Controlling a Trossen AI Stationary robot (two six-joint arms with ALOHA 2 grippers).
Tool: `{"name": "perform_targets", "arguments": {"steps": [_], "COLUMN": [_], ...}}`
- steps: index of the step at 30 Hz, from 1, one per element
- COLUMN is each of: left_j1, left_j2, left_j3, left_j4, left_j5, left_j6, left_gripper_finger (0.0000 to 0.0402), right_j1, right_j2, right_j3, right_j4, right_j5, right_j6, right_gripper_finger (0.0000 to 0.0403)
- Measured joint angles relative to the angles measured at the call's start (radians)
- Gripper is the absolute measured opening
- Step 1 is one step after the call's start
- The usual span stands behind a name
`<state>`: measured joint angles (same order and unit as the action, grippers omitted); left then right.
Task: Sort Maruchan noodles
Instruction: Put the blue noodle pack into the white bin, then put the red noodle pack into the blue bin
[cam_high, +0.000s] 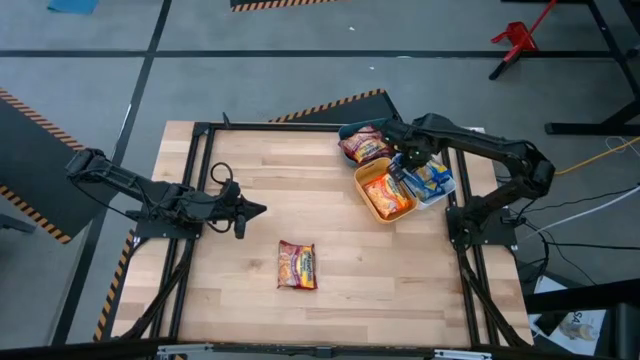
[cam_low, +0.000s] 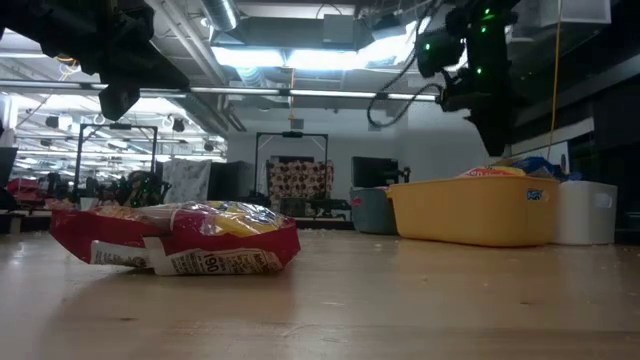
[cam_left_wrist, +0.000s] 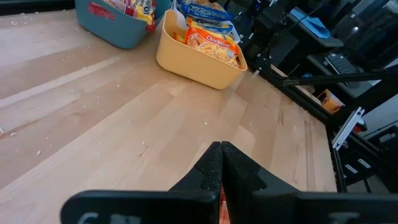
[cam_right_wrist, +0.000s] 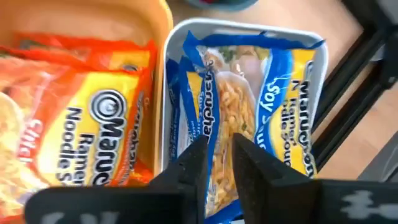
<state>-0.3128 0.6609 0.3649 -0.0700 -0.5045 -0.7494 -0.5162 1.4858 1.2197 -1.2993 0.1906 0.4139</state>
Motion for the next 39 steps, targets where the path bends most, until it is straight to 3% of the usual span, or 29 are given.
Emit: {"name": "perform_targets", "arguments": {"steps": [6, 11, 17, 24, 28, 39], "left_j1": [0.000, 0.001, 0.001, 0.001, 0.001, 0.001], "left_j2": [0.000, 0.000, 0.000, 0.000, 0.000, 0.000], "left_j3": [0.000, 0.000, 0.000, 0.000, 0.000, 0.000], "left_j4": [-0.004, -0.005, -0.005, -0.005, -0.005, 0.019], "left_j5": [-0.003, -0.039, -0.058, -0.056, -0.055, -0.019], "left_j6": [0.000, 0.000, 0.001, 0.000, -0.001, -0.004], "left_gripper_finger": [0.0000, 0.0000, 0.0000, 0.0000, 0.0000, 0.0000], "right_j1": [0.069, 0.135, 0.145, 0.145, 0.144, 0.144], "right_j2": [-0.104, -0.177, -0.186, -0.186, -0.192, -0.318], "right_j3": [-0.008, -0.096, -0.254, -0.374, -0.362, -0.171], "right_j4": [0.044, 0.148, 0.276, 0.307, 0.298, 0.245], "right_j5": [0.146, 0.285, 0.286, 0.196, 0.149, 0.195], "right_j6": [0.110, 0.213, 0.294, 0.365, 0.364, 0.304], "right_gripper_finger": [0.0063, 0.0062, 0.0062, 0.0062, 0.0062, 0.0062]}}
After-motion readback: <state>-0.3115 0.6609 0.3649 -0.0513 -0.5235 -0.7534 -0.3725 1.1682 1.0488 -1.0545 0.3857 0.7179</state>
